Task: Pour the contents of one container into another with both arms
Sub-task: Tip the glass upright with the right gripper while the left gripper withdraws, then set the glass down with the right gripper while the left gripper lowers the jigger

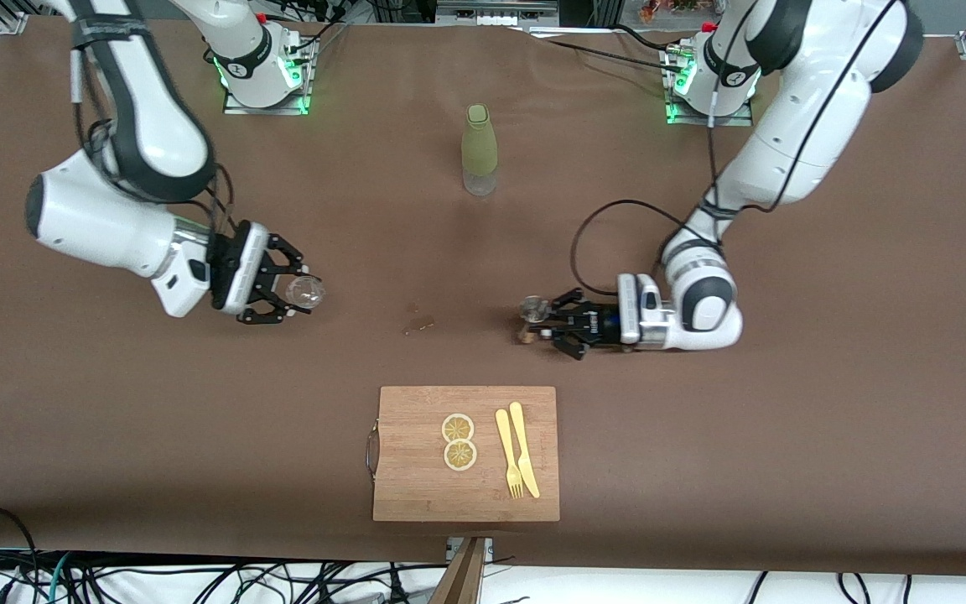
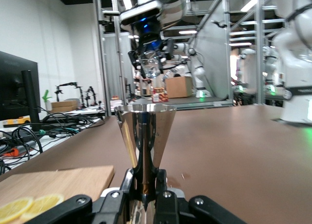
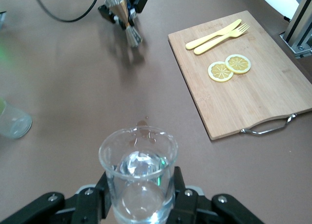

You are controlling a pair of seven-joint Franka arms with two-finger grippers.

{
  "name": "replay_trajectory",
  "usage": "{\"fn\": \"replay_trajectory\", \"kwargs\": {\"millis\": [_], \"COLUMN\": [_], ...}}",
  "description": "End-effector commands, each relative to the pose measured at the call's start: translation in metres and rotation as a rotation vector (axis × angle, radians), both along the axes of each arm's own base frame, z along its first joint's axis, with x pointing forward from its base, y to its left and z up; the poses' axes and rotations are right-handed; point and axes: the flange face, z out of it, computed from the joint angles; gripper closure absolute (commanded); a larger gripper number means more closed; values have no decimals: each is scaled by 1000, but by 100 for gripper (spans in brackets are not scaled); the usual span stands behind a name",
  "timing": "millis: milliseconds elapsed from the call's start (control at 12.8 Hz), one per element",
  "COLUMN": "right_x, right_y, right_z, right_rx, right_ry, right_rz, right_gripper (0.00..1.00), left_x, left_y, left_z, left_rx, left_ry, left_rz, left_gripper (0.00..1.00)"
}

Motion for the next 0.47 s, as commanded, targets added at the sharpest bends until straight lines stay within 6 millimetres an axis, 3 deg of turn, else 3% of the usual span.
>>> {"fn": "replay_trajectory", "kwargs": {"millis": [0, 234, 390], "right_x": [13, 18, 19], "right_y": [-34, -80, -96], "right_z": [-29, -75, -115], "right_rx": [112, 204, 256], "right_ry": [-30, -72, -96], "right_rz": [79, 143, 203], "right_gripper": [60, 60, 60], "left_x": [-9, -28, -46], "left_y": [58, 114, 167], "left_z": [10, -1, -1], "left_rx": [6, 9, 31], "left_ry": [-20, 27, 61], "left_rz": [-45, -78, -91], "left_gripper": [100, 100, 100]}}
